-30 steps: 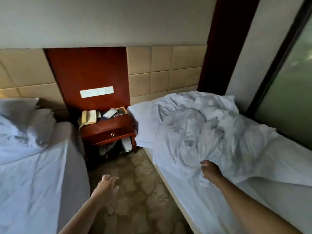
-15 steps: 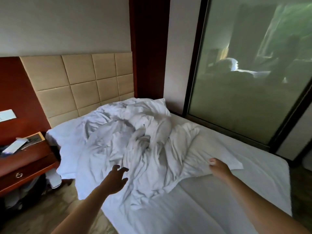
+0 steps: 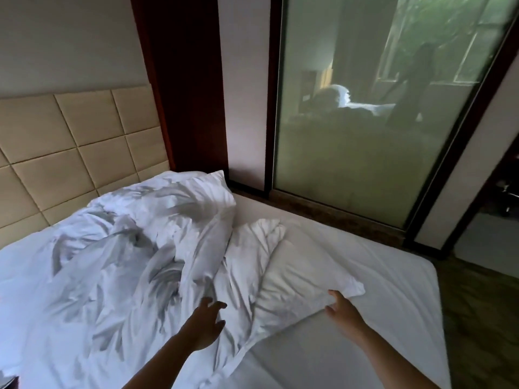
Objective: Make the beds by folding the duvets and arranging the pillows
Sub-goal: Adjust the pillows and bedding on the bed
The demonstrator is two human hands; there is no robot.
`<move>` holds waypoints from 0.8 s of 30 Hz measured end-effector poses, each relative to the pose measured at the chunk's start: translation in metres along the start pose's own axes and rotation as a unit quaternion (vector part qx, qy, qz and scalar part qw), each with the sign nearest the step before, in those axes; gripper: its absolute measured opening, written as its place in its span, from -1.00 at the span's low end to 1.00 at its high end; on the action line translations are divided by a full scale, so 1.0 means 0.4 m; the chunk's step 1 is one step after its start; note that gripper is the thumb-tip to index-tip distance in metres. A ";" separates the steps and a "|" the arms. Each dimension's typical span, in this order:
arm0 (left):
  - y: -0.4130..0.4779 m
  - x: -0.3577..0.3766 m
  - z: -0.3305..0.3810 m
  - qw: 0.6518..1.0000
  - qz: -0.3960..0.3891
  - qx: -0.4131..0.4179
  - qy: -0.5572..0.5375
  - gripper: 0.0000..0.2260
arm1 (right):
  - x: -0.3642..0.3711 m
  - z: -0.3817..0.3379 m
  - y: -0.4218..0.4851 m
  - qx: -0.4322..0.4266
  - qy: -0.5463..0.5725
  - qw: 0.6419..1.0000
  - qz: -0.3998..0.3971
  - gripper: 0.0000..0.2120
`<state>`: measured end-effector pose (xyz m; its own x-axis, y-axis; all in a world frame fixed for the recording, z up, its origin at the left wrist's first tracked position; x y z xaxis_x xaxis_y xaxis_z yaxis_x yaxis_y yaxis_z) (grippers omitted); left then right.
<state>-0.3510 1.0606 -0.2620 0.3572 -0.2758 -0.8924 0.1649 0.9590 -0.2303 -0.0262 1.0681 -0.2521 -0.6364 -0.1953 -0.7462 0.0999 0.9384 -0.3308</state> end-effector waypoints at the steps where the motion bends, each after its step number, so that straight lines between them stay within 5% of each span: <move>1: 0.032 -0.002 0.021 1.000 0.002 0.013 -0.009 -0.60 | -0.004 0.009 0.007 0.010 0.006 1.000 0.004 -0.54; 8: 0.247 0.007 0.101 0.992 0.026 0.119 -0.043 -0.65 | -0.007 0.082 0.075 0.082 0.010 0.996 0.034 -0.50; 14: 0.396 0.141 0.069 0.976 -0.067 0.207 -0.005 -0.54 | 0.097 0.107 0.150 0.141 -0.003 0.990 0.021 -0.46; 19: 0.517 0.301 0.008 0.973 -0.143 0.178 -0.025 -0.52 | 0.281 0.143 0.220 0.184 0.008 0.982 -0.037 -0.49; 22: 0.599 0.406 -0.026 0.969 -0.159 0.188 -0.025 -0.41 | 0.411 0.181 0.297 0.251 0.072 0.965 -0.030 -0.49; 24: 0.624 0.413 -0.033 0.967 -0.151 0.204 0.008 -0.51 | 0.449 0.154 0.329 0.278 0.137 0.951 -0.005 -0.41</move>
<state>-0.2629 1.2554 -0.4723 0.2227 -0.5358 -0.8144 0.6106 0.7279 -0.3119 -0.0802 1.1391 -0.4652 -0.8067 -0.0499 -0.5889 0.4342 0.6259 -0.6479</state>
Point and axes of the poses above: each hand's wrist, its own y-axis towards the middle knuckle, its own x-axis out of the palm, z = x × y, the point moved 6 cm from there along y, towards the middle knuckle, and after that the axes turned 1 degree about -x, right-handed, at the moved point
